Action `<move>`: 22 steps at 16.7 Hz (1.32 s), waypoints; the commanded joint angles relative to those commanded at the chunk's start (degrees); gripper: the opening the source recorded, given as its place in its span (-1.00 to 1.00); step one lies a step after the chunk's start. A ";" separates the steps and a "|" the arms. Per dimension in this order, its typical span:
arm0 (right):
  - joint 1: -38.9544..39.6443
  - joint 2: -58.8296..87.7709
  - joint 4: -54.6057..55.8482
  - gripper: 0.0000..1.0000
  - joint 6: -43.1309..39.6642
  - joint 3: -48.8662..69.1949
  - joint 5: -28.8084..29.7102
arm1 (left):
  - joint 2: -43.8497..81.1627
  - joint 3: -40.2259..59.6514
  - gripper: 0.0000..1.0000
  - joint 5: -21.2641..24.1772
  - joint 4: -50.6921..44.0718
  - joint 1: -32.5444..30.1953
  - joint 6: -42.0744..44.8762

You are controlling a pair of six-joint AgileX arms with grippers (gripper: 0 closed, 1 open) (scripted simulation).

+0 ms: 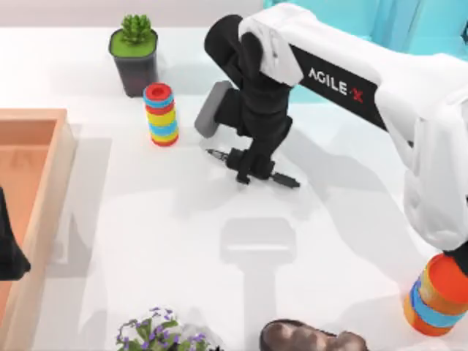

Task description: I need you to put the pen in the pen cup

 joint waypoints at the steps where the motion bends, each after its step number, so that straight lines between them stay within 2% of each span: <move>1: 0.00 0.00 0.00 -1.00 0.00 0.00 0.00 | 0.00 0.00 1.00 0.00 0.00 0.00 0.00; 5: 0.00 0.00 0.00 -1.00 0.00 0.00 0.00 | 0.00 0.00 1.00 0.00 0.00 0.00 0.00; 6: 0.76 -4.47 -2.07 -1.00 2.01 -1.33 -2.33 | 0.00 0.00 1.00 0.00 0.00 0.00 0.00; 8: 1.09 -5.34 -2.45 -1.00 2.47 -2.20 -2.23 | 0.00 0.00 1.00 0.00 0.00 0.00 0.00; 11: 3.23 -11.12 -4.44 -1.00 4.84 -7.14 -1.79 | 0.00 0.00 1.00 0.00 0.00 0.00 0.00; 18: 11.52 -35.05 -10.97 -1.00 12.31 -22.90 -1.46 | 0.00 0.00 1.00 0.00 0.00 0.00 0.00; 22: 13.16 -38.54 -12.65 -1.00 14.08 -26.18 -1.57 | 0.00 0.00 1.00 0.00 0.00 0.00 0.00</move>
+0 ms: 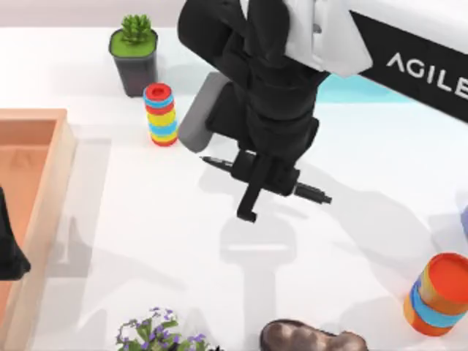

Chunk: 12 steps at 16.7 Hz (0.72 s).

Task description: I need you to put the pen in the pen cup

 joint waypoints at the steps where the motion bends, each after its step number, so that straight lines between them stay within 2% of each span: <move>1: 0.00 0.00 0.00 -1.00 0.00 0.00 0.00 | 0.00 0.00 1.00 0.00 0.00 0.00 0.00; 5: -0.52 0.28 0.45 -1.00 -0.16 -0.12 -0.63 | 0.00 0.00 1.00 0.00 0.00 0.00 0.00; 7: -1.97 0.38 2.41 -1.00 -0.81 -1.54 -3.36 | 0.00 0.00 1.00 0.00 0.00 0.00 0.00; 9: -5.02 -0.24 6.25 -1.00 -1.42 -3.88 -8.41 | 0.00 0.00 1.00 0.00 0.00 0.00 0.00; 12: -12.50 -2.81 15.97 -1.00 -2.51 -9.63 -20.65 | 0.00 0.00 1.00 0.00 0.00 0.00 0.00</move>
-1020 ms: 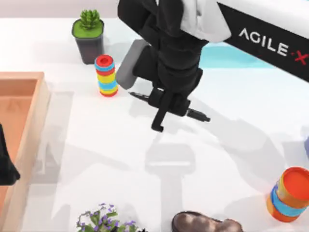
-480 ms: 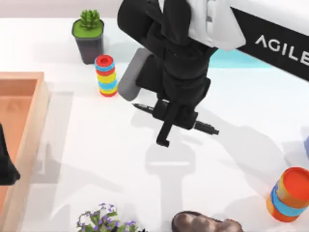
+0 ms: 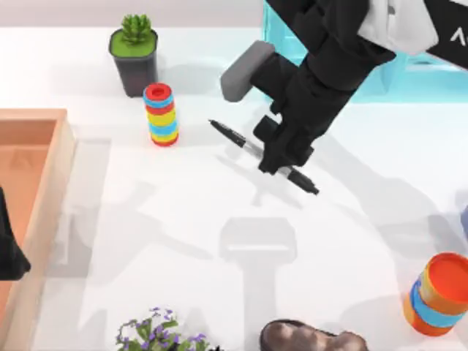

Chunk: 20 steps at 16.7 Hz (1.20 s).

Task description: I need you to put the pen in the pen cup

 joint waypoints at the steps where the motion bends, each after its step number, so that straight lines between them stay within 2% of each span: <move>1: -2.92 -0.98 4.05 -1.00 -0.51 -2.28 -5.16 | 0.00 0.00 1.00 0.00 0.00 0.00 0.00; 7: -23.42 -8.00 30.92 -1.00 -4.33 -18.81 -38.56 | 0.00 0.00 1.00 0.00 0.00 0.00 0.00; 11: -38.11 -13.39 48.55 -1.00 -6.57 -31.42 -57.37 | 0.00 0.00 1.00 0.00 0.00 0.00 0.00; 15: -51.53 -18.33 63.04 -1.00 -7.92 -43.49 -70.33 | 0.00 0.00 1.00 0.00 0.00 0.00 0.00; 20: -64.12 -22.83 75.24 -1.00 -8.92 -55.12 -79.22 | 0.00 0.00 1.00 0.00 0.00 0.00 0.00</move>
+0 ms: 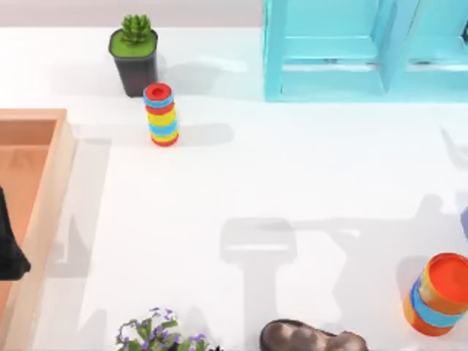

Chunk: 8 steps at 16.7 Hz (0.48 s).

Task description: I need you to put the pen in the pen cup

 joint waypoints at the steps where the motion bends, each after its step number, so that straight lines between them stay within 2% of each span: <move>1: -1.91 -0.65 1.67 -1.00 -0.13 -1.69 -0.96 | 0.00 0.00 1.00 0.00 0.00 0.00 0.00; 4: -5.69 -2.16 4.57 -1.00 -0.14 -5.33 -2.10 | 0.00 0.00 1.00 0.00 0.00 0.00 0.00; 8: -6.55 -2.52 5.13 -1.00 -0.03 -6.33 -2.31 | 0.00 0.00 1.00 0.00 0.00 0.00 0.00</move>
